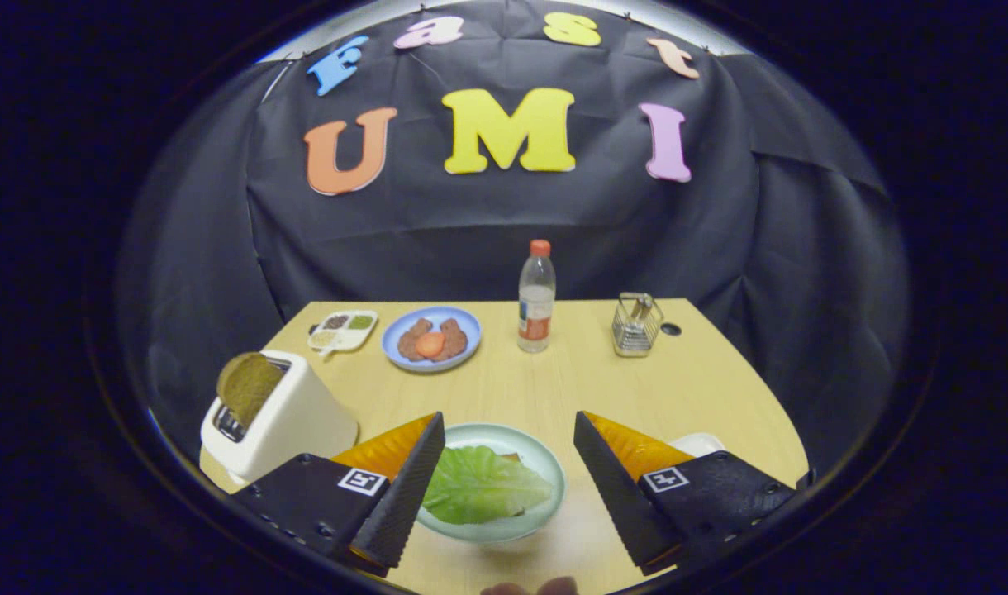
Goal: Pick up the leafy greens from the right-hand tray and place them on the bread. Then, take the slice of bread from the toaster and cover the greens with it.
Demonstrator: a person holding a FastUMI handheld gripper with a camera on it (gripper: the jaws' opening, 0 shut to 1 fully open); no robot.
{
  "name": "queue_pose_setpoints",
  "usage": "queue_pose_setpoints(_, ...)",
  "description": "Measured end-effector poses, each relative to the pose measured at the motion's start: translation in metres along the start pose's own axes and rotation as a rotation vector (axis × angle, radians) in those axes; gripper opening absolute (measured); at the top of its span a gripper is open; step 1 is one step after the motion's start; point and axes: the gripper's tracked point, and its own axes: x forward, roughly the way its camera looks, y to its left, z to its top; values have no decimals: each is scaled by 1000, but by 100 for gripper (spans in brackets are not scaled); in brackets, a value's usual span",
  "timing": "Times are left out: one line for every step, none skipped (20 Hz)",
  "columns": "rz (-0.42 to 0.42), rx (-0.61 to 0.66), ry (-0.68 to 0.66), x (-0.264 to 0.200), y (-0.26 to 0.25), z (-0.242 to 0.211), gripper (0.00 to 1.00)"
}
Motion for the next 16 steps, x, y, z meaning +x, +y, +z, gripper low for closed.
queue_pose_setpoints(19,-11,-32,-13,17,13,96)
queue_pose_setpoints(43,-15,-58,-24,36,25,96)
queue_pose_setpoints(67,-10,-74,-34,57,33,96)
queue_pose_setpoints(91,-2,-80,-42,77,39,96)
queue_pose_setpoints(117,10,-77,-48,100,41,96)
queue_pose_setpoints(143,14,-67,-51,122,41,96)
queue_pose_setpoints(167,9,-57,-52,143,38,96)
queue_pose_setpoints(185,1,-45,-50,162,35,96)
queue_pose_setpoints(203,-4,-22,-47,181,28,96)
queue_pose_setpoints(217,-12,0,-42,198,21,96)
queue_pose_setpoints(216,-26,17,-37,209,13,96)
queue_pose_setpoints(205,-44,37,-28,218,5,96)
queue_pose_setpoints(199,-51,61,-19,225,-5,95)
queue_pose_setpoints(190,-51,79,-11,231,-12,94)
queue_pose_setpoints(175,-49,95,-3,235,-17,92)
queue_pose_setpoints(157,-57,100,5,235,-19,90)
